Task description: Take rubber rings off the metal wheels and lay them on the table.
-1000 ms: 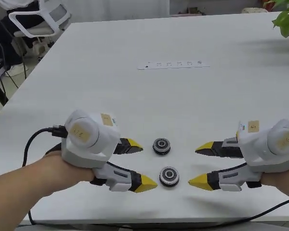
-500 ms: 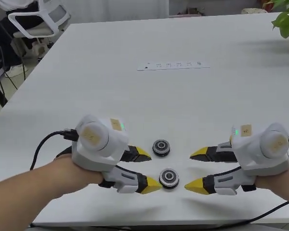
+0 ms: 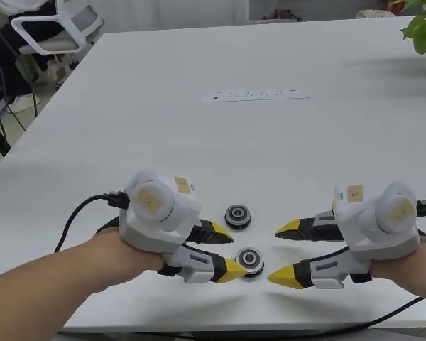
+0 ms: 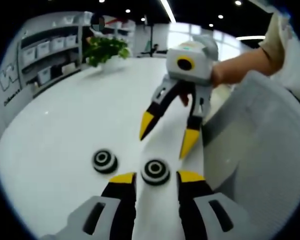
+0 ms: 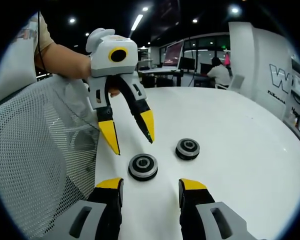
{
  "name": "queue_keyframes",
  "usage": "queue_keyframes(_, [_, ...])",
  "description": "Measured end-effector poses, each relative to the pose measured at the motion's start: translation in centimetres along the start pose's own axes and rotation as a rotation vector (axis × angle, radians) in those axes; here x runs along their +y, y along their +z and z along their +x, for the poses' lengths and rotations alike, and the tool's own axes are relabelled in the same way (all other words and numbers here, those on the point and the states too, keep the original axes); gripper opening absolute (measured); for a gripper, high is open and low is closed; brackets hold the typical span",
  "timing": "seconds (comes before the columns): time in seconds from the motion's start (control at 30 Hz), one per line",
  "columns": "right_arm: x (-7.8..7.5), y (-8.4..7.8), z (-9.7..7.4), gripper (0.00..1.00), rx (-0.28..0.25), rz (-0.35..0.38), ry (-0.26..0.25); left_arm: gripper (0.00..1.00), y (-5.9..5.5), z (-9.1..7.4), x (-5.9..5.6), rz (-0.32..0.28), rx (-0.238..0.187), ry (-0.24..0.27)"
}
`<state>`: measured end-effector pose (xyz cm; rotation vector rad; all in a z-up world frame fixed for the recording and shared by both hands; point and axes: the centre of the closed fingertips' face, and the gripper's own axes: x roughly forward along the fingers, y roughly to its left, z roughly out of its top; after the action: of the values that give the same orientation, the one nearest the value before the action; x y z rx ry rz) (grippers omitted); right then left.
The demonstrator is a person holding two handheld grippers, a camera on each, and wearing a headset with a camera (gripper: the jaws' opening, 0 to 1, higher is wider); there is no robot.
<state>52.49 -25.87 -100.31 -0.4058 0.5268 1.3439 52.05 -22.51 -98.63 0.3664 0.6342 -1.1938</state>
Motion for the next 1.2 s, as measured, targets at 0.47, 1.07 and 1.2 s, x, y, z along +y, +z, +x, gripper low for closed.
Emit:
queue_keyframes(0.47, [0.3, -0.3, 0.1, 0.42, 0.010, 0.001, 0.005, 0.24, -0.2, 1.8, -0.4, 0.007, 0.019, -0.014])
queue_keyframes(1.07, [0.6, 0.2, 0.9, 0.40, -0.007, 0.005, 0.022, 0.14, -0.2, 2.1, 0.0, 0.077, -0.001, 0.049])
queue_keyframes(1.2, [0.8, 0.3, 1.3, 0.39, -0.016, 0.012, 0.030, 0.13, -0.2, 2.1, 0.1, 0.074, -0.015, 0.055])
